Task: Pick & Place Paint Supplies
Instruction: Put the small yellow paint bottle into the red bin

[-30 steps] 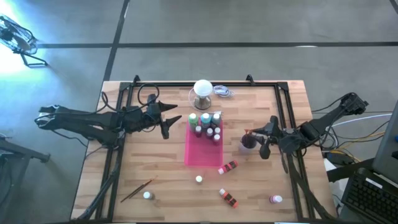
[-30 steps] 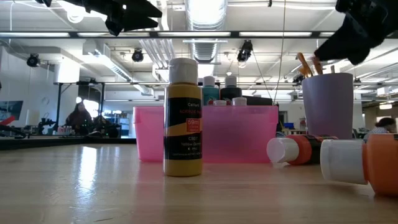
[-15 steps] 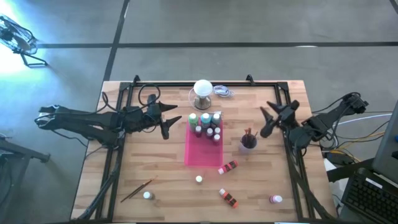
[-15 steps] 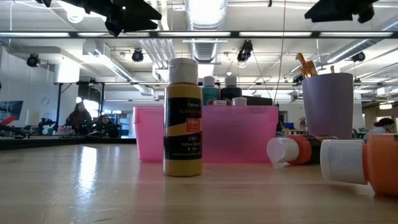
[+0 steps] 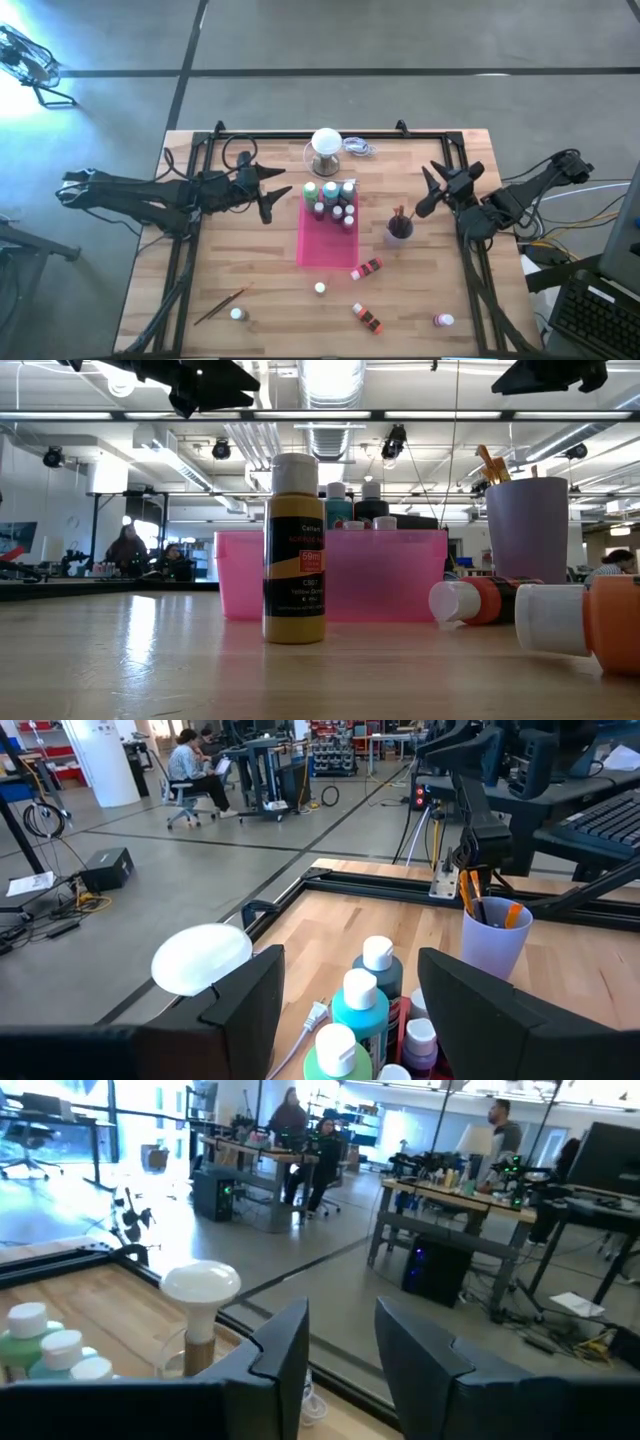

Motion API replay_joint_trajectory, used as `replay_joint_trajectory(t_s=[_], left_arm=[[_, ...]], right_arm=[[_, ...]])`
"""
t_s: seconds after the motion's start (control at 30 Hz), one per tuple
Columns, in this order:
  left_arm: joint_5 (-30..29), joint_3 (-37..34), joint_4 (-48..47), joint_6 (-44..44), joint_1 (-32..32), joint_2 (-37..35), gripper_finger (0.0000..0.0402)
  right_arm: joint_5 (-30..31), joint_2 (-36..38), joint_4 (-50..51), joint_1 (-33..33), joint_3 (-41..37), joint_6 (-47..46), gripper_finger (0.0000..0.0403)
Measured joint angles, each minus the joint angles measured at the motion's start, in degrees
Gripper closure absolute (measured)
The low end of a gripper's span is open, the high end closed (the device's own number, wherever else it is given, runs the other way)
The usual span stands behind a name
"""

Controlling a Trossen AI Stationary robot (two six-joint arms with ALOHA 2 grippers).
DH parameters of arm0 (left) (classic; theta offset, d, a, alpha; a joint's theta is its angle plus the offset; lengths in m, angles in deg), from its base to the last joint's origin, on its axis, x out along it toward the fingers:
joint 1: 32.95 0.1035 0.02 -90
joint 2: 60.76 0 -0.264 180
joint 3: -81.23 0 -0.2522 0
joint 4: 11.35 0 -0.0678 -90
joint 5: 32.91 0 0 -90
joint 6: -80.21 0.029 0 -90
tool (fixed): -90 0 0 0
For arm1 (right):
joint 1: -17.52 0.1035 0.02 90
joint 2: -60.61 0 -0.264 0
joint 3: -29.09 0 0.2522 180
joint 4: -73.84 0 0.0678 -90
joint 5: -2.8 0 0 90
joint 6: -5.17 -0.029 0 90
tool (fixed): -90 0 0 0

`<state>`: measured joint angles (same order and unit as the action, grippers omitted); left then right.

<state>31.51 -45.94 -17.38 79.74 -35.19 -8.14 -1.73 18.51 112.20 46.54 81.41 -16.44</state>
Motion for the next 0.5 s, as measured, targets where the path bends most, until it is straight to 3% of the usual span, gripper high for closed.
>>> replay_joint_trajectory(t_s=[0.27,0.5], left_arm=[[0.0,0.0,0.4,-0.3,0.0,0.0,0.0167],[0.0,0.0,0.9,-0.4,0.0,0.0,0.0167]], right_arm=[[0.2,-1.6,-0.2,-5.3,4.4,4.1,0.0329],[-0.3,-5.9,-0.1,-12.1,3.3,2.0,0.0361]])
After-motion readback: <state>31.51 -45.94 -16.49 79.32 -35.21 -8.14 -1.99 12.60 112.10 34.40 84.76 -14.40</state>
